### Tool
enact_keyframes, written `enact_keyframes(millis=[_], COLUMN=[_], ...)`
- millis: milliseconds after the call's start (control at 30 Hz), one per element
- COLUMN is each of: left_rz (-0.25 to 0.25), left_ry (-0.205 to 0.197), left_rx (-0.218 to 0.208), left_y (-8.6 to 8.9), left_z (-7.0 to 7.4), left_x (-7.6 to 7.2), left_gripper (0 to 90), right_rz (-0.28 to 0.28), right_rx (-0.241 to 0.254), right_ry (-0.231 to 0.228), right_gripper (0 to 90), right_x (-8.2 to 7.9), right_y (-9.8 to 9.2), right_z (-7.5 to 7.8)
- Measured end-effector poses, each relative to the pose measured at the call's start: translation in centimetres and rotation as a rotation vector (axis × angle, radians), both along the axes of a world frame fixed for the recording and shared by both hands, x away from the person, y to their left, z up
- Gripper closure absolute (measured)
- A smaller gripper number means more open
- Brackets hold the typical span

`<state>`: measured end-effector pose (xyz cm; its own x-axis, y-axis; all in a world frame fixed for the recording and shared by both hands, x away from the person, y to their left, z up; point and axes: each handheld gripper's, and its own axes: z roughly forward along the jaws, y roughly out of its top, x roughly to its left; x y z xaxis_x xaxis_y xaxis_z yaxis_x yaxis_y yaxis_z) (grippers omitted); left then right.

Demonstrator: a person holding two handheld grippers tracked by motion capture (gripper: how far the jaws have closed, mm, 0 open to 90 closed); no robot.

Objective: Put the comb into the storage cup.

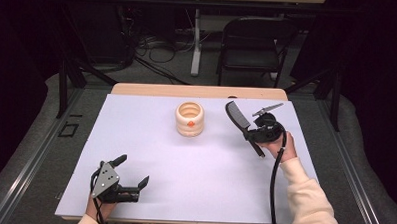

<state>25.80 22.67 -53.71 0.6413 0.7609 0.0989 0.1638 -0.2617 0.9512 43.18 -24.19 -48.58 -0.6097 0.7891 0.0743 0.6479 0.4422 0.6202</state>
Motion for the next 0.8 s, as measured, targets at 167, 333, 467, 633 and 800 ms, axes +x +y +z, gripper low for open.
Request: enact_keyframes(millis=[167, 333, 467, 633, 800], left_rz=[0.000, -0.002, -0.003, -0.006, -0.005], left_ry=[-0.001, -0.001, -0.003, -0.001, 0.000], left_rx=[-0.001, -0.001, 0.000, 0.002, -0.002], left_y=[0.02, -0.02, -0.04, -0.11, -0.04], left_z=[0.00, -0.01, 0.01, -0.01, -0.04], left_x=[-0.01, 0.00, -0.01, 0.04, 0.07], left_gripper=[0.6, 0.6, 0.6, 0.6, 0.6], right_rz=[0.006, 0.017, 0.015, 0.024, 0.031], right_rx=[0.008, 0.029, 0.046, 0.075, 0.092], right_ry=[-0.014, -0.036, -0.053, -0.068, -0.090], right_gripper=[72.2, 72.2, 72.2, 72.3, 72.3], right_x=[-0.20, -0.43, -0.57, -0.76, -0.85], right_y=[-0.06, -0.02, 0.03, 0.13, 0.41], right_z=[0.02, -0.07, 0.01, 0.14, 0.24])
